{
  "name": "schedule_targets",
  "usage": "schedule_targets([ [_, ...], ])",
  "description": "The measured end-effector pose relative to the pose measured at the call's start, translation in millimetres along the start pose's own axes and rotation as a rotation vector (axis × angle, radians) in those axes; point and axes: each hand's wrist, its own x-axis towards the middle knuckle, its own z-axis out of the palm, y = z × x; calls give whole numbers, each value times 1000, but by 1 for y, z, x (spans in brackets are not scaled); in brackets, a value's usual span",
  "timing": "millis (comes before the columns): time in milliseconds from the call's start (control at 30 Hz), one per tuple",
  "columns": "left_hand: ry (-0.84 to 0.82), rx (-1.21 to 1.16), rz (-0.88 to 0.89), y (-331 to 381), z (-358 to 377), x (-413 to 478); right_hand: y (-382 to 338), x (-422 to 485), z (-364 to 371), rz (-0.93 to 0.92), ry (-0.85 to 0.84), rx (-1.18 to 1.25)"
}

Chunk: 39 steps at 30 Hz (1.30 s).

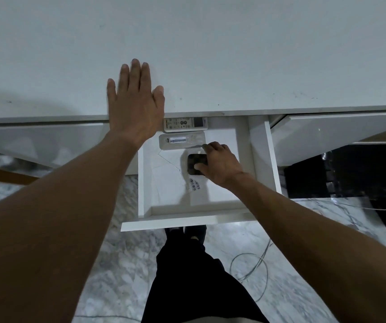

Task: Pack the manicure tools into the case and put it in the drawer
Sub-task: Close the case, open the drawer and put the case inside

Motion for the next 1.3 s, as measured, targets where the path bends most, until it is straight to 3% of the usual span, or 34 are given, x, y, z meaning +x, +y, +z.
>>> schedule_targets([
  [133,-6,-131,16,12,-10,-31,-3,-30,-22,-27,92,86],
  [233,65,-228,148,26,-3,-85,-1,-52,-29,-15,110,58],
  [333,43,-317,165,40,10,-137,-3,-75,-34,-20,132,1],
  [600,10,-234,205,36,15,-225,-13,-150,-22,15,279,25],
  [700,-117,-164,221,30,16,-254,-16,-180,-2,-22,357,18],
  [900,-242,-78,194,22,26,-291,-13,-219,28,55,169,-55],
  [1300,-265,-110,137,30,36,-296,-11,-221,36,63,136,-152],
])
